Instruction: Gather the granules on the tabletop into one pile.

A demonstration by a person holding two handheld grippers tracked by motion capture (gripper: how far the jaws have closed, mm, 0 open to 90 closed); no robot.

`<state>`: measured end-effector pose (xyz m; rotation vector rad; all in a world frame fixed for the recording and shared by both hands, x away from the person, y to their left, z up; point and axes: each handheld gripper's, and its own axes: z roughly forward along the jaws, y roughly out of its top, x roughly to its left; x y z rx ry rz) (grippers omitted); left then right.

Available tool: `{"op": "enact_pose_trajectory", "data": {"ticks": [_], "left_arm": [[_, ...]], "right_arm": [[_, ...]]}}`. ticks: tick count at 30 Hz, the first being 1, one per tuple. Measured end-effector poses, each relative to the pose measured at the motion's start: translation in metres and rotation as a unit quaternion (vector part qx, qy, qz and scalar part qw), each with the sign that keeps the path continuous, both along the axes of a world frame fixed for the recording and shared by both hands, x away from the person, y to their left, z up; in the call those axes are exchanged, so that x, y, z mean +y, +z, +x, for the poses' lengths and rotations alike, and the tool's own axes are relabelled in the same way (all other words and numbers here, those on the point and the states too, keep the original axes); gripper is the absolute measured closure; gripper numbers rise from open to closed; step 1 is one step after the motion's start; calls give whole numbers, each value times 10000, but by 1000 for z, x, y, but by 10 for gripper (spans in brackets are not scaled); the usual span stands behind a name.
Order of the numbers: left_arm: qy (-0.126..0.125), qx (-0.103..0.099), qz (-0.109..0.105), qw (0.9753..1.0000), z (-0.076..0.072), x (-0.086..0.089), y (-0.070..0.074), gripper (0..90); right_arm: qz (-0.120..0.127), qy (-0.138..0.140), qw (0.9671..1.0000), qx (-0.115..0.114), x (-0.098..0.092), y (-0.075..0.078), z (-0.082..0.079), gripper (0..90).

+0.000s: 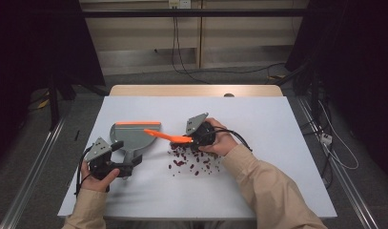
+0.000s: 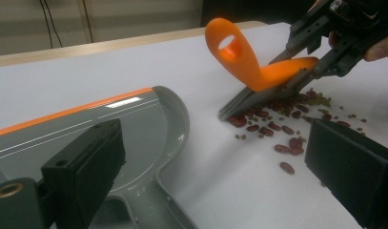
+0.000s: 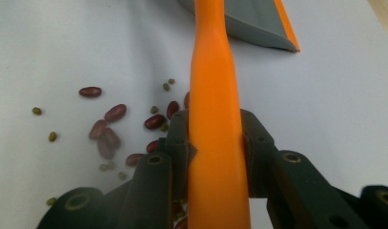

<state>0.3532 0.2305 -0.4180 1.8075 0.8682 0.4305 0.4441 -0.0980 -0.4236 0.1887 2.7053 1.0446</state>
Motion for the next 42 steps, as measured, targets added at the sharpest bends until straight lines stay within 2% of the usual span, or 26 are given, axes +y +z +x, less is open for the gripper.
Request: {"op": "enact_pose_trajectory", "data": {"ticks": [6,12,18,24,27,31,35,42], "left_arm": [[-18,7,-5,10000,0,0,0,60],[-12,20,-18,10000,0,0,-1,60],[-17,42,-9,10000,1,0,-1,60],[-24,64,-46,10000,2,-1,-2,60],[-26,64,-47,10000,2,-1,-2,60],[-38,74,-21,10000,2,-2,-2,60],[-54,74,-12,10000,2,-3,-2,60],[-40,37,3,10000,1,-3,-2,60]], "right_arm": [[-8,60,10000,-5,1,1,-9,707],[169,-31,9998,-99,-4,6,-9,711],[420,-403,9982,-162,-27,16,1,711],[291,-808,9958,-320,-57,11,2,711],[153,-937,9951,-290,-68,2,-2,711],[354,-1047,9938,-158,-79,-4,-11,711],[349,-996,9942,-181,-77,-5,-23,708],[493,-924,9944,-117,-73,-5,-38,709]]}}
